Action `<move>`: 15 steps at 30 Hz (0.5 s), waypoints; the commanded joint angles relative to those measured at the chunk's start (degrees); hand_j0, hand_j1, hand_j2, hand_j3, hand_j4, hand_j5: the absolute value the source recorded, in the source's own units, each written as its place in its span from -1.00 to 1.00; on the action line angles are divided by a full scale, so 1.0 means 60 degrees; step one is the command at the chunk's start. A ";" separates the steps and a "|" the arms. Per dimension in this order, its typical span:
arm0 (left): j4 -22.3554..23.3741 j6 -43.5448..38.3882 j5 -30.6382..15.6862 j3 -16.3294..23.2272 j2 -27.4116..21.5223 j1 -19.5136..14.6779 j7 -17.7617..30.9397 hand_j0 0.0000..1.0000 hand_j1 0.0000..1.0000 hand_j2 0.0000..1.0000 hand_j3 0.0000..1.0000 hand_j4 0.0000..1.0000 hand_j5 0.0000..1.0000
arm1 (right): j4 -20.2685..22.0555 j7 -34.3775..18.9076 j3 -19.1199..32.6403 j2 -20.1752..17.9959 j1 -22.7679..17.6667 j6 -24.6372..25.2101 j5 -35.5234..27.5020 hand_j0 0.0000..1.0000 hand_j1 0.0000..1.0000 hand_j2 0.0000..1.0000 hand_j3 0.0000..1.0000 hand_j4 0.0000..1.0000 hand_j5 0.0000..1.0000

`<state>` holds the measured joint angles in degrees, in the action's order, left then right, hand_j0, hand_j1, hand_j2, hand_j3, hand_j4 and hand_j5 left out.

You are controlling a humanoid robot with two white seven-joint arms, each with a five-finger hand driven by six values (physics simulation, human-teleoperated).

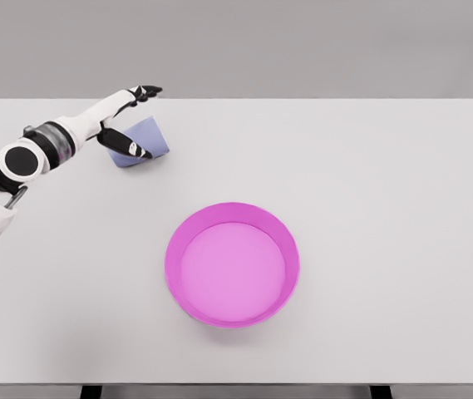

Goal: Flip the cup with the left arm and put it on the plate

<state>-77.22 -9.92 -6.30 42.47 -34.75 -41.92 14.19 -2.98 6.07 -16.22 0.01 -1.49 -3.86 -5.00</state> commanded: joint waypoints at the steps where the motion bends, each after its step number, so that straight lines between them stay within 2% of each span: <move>1: 0.0052 -0.0001 0.0025 0.0012 0.0006 -0.0029 0.0023 1.00 1.00 1.00 1.00 1.00 1.00 | -0.0002 -0.0001 0.0008 -0.0002 0.0000 -0.0001 -0.0002 1.00 1.00 1.00 1.00 1.00 1.00; 6: 0.0624 -0.0001 0.0055 0.0026 0.0123 -0.0190 0.0287 1.00 1.00 1.00 1.00 1.00 1.00 | -0.0002 -0.0001 -0.0007 -0.0002 0.0000 -0.0001 -0.0002 1.00 1.00 1.00 1.00 1.00 1.00; 9: 0.0624 -0.0016 0.0318 0.0363 0.0123 -0.0322 0.0301 1.00 1.00 1.00 1.00 1.00 1.00 | -0.0002 -0.0001 0.0008 -0.0002 0.0000 -0.0001 -0.0002 1.00 1.00 1.00 1.00 1.00 1.00; 11: 0.0624 -0.0192 0.0479 0.0378 0.0123 -0.0337 0.0609 1.00 1.00 1.00 1.00 1.00 1.00 | -0.0002 -0.0001 -0.0007 -0.0002 0.0000 -0.0001 -0.0002 1.00 1.00 1.00 1.00 1.00 1.00; 15: 0.0872 -0.0177 0.0450 0.0349 0.0255 -0.0410 0.0653 1.00 1.00 1.00 1.00 1.00 1.00 | -0.0002 -0.0001 0.0008 -0.0002 -0.0015 -0.0001 -0.0002 1.00 1.00 1.00 1.00 1.00 1.00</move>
<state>-72.74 -10.93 -3.75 44.54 -33.61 -44.65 17.77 -2.98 6.07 -16.21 0.01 -1.50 -3.86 -5.00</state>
